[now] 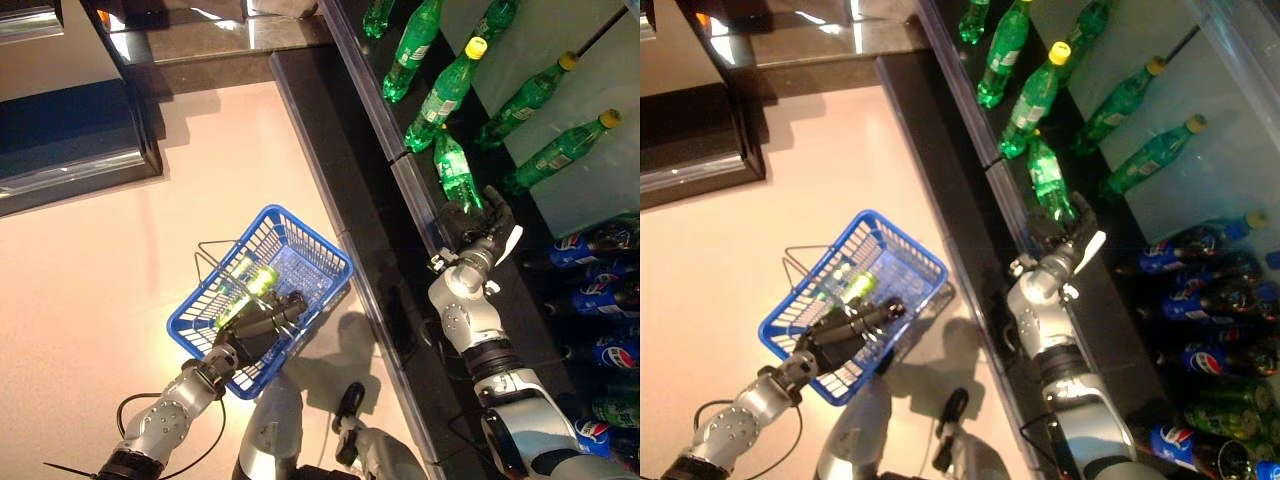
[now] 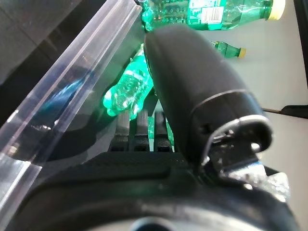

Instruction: Pick up the drink and place into the basket.

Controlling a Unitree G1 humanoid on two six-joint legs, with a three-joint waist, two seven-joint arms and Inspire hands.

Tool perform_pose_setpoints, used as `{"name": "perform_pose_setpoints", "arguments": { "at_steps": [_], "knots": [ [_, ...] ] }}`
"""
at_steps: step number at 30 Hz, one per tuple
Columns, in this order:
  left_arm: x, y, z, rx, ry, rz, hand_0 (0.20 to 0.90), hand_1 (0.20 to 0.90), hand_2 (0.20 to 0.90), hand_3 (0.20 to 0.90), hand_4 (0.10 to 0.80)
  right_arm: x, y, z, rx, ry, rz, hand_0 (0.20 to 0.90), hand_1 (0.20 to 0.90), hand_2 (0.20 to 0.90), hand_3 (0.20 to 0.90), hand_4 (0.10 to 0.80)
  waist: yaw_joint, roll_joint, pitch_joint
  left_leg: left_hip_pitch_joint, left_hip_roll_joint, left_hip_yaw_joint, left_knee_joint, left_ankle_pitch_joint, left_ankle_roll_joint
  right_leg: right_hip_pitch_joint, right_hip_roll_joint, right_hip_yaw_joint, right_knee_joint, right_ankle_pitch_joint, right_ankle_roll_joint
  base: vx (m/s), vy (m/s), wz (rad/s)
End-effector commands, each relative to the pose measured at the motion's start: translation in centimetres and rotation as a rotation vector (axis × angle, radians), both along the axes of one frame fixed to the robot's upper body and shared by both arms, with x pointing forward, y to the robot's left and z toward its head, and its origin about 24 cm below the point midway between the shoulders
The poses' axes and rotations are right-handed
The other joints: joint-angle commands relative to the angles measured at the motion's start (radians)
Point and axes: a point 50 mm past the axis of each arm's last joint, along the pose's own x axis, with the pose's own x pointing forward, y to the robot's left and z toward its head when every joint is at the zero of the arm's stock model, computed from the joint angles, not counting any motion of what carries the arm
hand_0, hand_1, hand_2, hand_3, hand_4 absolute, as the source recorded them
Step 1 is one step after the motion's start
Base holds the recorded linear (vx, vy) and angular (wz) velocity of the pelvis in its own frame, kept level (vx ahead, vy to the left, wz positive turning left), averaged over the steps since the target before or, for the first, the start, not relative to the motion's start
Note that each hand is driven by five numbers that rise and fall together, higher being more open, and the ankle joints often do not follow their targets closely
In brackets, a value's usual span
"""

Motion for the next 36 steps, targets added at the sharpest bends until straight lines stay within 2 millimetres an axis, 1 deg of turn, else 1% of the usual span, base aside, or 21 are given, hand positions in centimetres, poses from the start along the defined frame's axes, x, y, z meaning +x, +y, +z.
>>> {"name": "perform_pose_setpoints", "arguments": {
  "at_steps": [1,6,8,9,11,14,18,21,24,25,26,27,28,29,31,32,33,34,35,36],
  "knots": [
    [0.8,-4.1,7.6,-0.199,-0.415,-0.174,0.300,0.300,0.300,0.200,0.100,-0.1,-1.7,5.4,-0.274,-0.175,-0.014,0.900,0.900,0.900,0.900,0.800,-0.016,0.017,-0.169,0.198,-0.072,0.034,-0.178,-0.041,0.110,-0.042,0.038,0.026,0.107,-0.001,0.037,0.000,0.000,0.00],
    [0.4,-4.0,7.4,-0.198,-0.408,-0.173,0.300,0.300,0.300,0.200,0.100,-0.6,-1.5,6.7,-0.340,-0.179,-0.015,0.900,0.900,0.900,0.900,0.800,-0.025,0.014,-0.176,0.212,-0.068,0.052,-0.187,-0.037,0.112,-0.037,0.044,0.013,0.116,-0.006,0.036,-0.006,-0.035,-0.02],
    [0.3,-4.0,7.3,-0.198,-0.400,-0.171,0.300,0.300,0.300,0.200,0.100,-0.7,-1.2,6.8,-0.353,-0.172,0.003,0.900,0.900,0.900,0.900,0.800,-0.028,0.012,-0.183,0.219,-0.066,0.059,-0.190,-0.035,0.112,-0.036,0.046,0.003,0.123,-0.010,0.034,0.002,-0.047,-0.03],
    [0.2,-4.0,7.2,-0.198,-0.399,-0.172,0.300,0.300,0.300,0.200,0.100,-0.7,-1.1,6.8,-0.357,-0.170,0.011,0.900,0.900,0.900,0.900,0.800,-0.028,0.012,-0.186,0.221,-0.066,0.062,-0.191,-0.034,0.112,-0.035,0.047,0.000,0.125,-0.011,0.034,-0.009,-0.074,-0.05],
    [0.2,-4.2,7.2,-0.198,-0.390,-0.171,0.300,0.300,0.300,0.200,0.100,-0.8,-0.6,6.7,-0.366,-0.142,0.039,0.900,0.900,0.900,0.900,0.800,-0.027,0.006,-0.196,0.235,-0.060,0.081,-0.195,-0.032,0.108,-0.023,0.053,-0.030,0.129,-0.016,0.029,-0.009,-0.103,-0.08],
    [0.0,-4.9,6.8,-0.210,-0.365,-0.161,0.300,0.300,0.300,0.200,0.100,-0.7,0.0,5.8,-0.361,-0.094,0.081,0.900,0.900,0.900,0.900,0.800,-0.029,0.002,-0.219,0.255,-0.052,0.084,-0.203,-0.027,0.103,-0.005,0.065,-0.036,0.124,-0.021,0.018,0.011,-0.125,-0.13],
    [-0.1,-5.6,6.0,-0.215,-0.327,-0.151,0.300,0.300,0.300,0.200,0.100,-0.6,0.9,5.0,-0.349,-0.047,0.144,0.900,0.900,0.900,0.900,0.800,-0.033,-0.004,-0.249,0.276,-0.037,0.064,-0.216,-0.013,0.093,0.021,0.092,-0.024,0.112,-0.031,-0.002,-0.013,-0.182,-0.08],
    [-0.1,-5.9,5.5,-0.235,-0.301,-0.133,0.300,0.300,0.300,0.200,0.100,-0.4,1.5,4.6,-0.344,-0.005,0.190,0.900,0.900,0.900,0.900,0.800,-0.037,-0.012,-0.272,0.282,-0.028,0.045,-0.210,0.000,0.083,0.030,0.105,-0.018,0.106,-0.031,-0.016,-0.035,-0.172,0.00],
    [-0.3,-6.2,5.2,-0.259,-0.282,-0.121,0.300,0.300,0.300,0.200,0.100,-0.3,2.1,4.0,-0.348,0.040,0.235,0.900,0.900,0.900,0.900,0.800,-0.032,-0.024,-0.279,0.269,-0.026,0.019,-0.119,-0.017,0.070,0.041,0.110,0.001,0.107,-0.033,-0.035,-0.028,-0.147,-0.01],
    [-0.4,-6.3,5.0,-0.265,-0.272,-0.119,0.300,0.300,0.300,0.200,0.100,-0.3,2.2,3.9,-0.350,0.054,0.241,0.900,0.900,0.900,0.900,0.800,-0.024,-0.025,-0.275,0.261,-0.025,0.004,-0.067,-0.036,0.065,0.054,0.112,0.010,0.111,-0.038,-0.039,0.024,-0.119,-0.03],
    [-0.6,-6.3,4.8,-0.272,-0.259,-0.117,0.300,0.300,0.300,0.200,0.100,-0.3,2.2,3.9,-0.345,0.066,0.249,0.900,0.900,0.900,0.900,0.800,-0.015,-0.028,-0.274,0.246,-0.026,-0.014,-0.033,-0.044,0.065,0.064,0.113,0.018,0.116,-0.042,-0.044,0.058,-0.095,-0.05],
    [-0.7,-6.2,4.5,-0.279,-0.246,-0.113,0.300,0.300,0.300,0.200,0.100,-0.3,2.3,3.8,-0.343,0.076,0.256,0.900,0.900,0.900,0.900,0.800,-0.009,-0.028,-0.278,0.242,-0.024,-0.030,-0.031,-0.043,0.068,0.072,0.114,0.023,0.120,-0.047,-0.048,0.043,-0.041,-0.06],
    [-0.9,-6.2,4.3,-0.285,-0.237,-0.106,0.300,0.300,0.300,0.200,0.100,-0.3,2.4,3.6,-0.349,0.087,0.262,0.900,0.900,0.900,0.900,0.800,-0.008,-0.030,-0.288,0.240,-0.025,-0.048,-0.056,-0.022,0.073,0.071,0.113,0.025,0.124,-0.051,-0.050,0.058,0.018,-0.09],
    [-1.1,-6.0,4.0,-0.290,-0.231,-0.097,0.300,0.300,0.300,0.200,0.100,-0.4,2.5,3.3,-0.358,0.098,0.272,0.900,0.900,0.900,0.900,0.800,-0.008,-0.025,-0.301,0.248,-0.018,-0.067,-0.104,0.005,0.075,0.072,0.119,0.029,0.128,-0.059,-0.051,0.049,0.048,-0.11],
    [-1.5,-6.0,3.8,-0.299,-0.230,-0.088,0.300,0.300,0.300,0.200,0.100,-0.6,2.6,3.0,-0.365,0.109,0.284,0.900,0.900,0.900,0.900,0.800,-0.012,-0.018,-0.318,0.258,-0.008,-0.085,-0.182,0.050,0.070,0.064,0.129,0.031,0.131,-0.069,-0.053,0.040,0.078,-0.36],
    [-1.8,-6.1,3.7,-0.307,-0.235,-0.086,0.300,0.300,0.300,0.200,0.100,-0.7,2.4,2.9,-0.370,0.114,0.285,0.900,0.900,0.900,0.900,0.800,-0.015,-0.013,-0.326,0.261,-0.004,-0.096,-0.225,0.076,0.063,0.054,0.135,0.030,0.135,-0.077,-0.053,0.032,0.102,-0.42],
    [-1.8,-6.0,3.8,-0.313,-0.248,-0.086,0.300,0.300,0.300,0.200,0.100,-0.7,2.4,3.0,-0.373,0.109,0.283,0.900,0.900,0.900,0.900,0.800,-0.015,-0.001,-0.328,0.262,0.006,-0.114,-0.288,0.121,0.050,0.048,0.148,0.029,0.142,-0.091,-0.055,0.001,0.121,-0.24],
    [-1.7,-5.9,4.1,-0.318,-0.269,-0.093,0.300,0.300,0.300,0.200,0.100,-0.5,2.2,3.3,-0.372,0.097,0.278,0.900,0.900,0.900,0.900,0.800,-0.015,0.005,-0.322,0.234,0.008,-0.136,-0.311,0.155,0.036,0.032,0.156,0.028,0.150,-0.101,-0.055,-0.046,0.109,-0.14],
    [-1.5,-5.8,4.4,-0.318,-0.290,-0.100,0.300,0.300,0.300,0.200,0.100,-0.3,2.0,3.8,-0.375,0.081,0.274,0.900,0.900,0.900,0.900,0.800,-0.013,0.004,-0.309,0.205,0.007,-0.151,-0.310,0.168,0.025,0.016,0.159,0.027,0.159,-0.107,-0.057,-0.113,0.097,-0.06],
    [-1.2,-5.5,4.8,-0.318,-0.320,-0.114,0.300,0.300,0.300,0.200,0.100,0.0,1.7,4.6,-0.381,0.058,0.263,0.900,0.900,0.900,0.900,0.800,-0.007,0.002,-0.283,0.168,0.001,-0.167,-0.290,0.163,0.019,-0.004,0.158,0.029,0.181,-0.116,-0.060,-0.171,0.103,0.00]
  ]
}}
